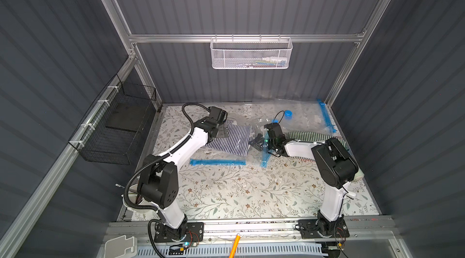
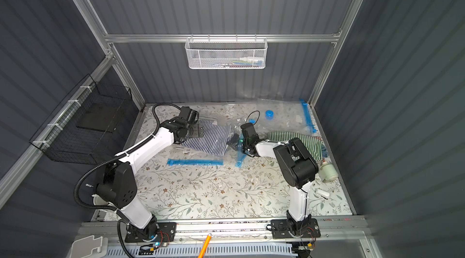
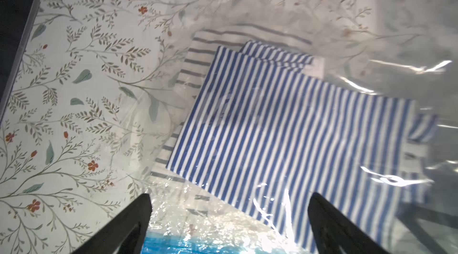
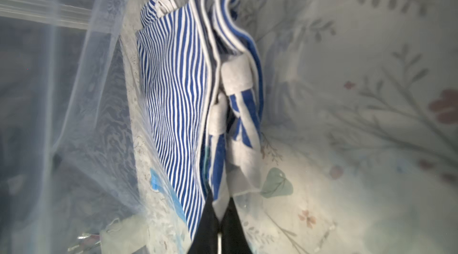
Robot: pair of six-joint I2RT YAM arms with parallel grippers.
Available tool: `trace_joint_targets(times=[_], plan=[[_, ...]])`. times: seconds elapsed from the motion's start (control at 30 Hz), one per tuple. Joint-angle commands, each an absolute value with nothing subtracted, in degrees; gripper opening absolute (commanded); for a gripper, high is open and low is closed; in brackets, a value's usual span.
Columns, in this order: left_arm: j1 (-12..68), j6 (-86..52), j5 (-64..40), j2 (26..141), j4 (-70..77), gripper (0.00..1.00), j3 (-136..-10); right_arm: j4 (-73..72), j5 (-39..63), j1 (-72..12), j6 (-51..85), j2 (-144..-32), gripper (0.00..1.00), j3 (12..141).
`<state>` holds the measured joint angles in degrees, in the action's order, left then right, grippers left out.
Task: Take the tank top out of the vacuum bag
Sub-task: Take out the tank top from the vacuum bag.
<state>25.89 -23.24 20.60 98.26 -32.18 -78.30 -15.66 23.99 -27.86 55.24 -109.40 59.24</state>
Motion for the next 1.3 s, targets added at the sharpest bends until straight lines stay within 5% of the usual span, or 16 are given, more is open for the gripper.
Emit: trace_joint_targets(times=[0.0,1.0,1.27], plan=[[23.0,-23.6,20.9,100.7,-32.7,1.00,-76.7,-15.4,23.1,-26.8,54.4,-107.7,0.00,57.0],[12.1,-23.2,18.9,115.3,-27.2,0.99,-77.5,-14.1,21.8,-24.3,52.3,-104.2,0.00,51.6],[9.9,-23.8,15.4,118.5,-25.8,0.92,-76.9,-14.6,20.9,-22.9,52.3,-102.0,0.00,49.3]])
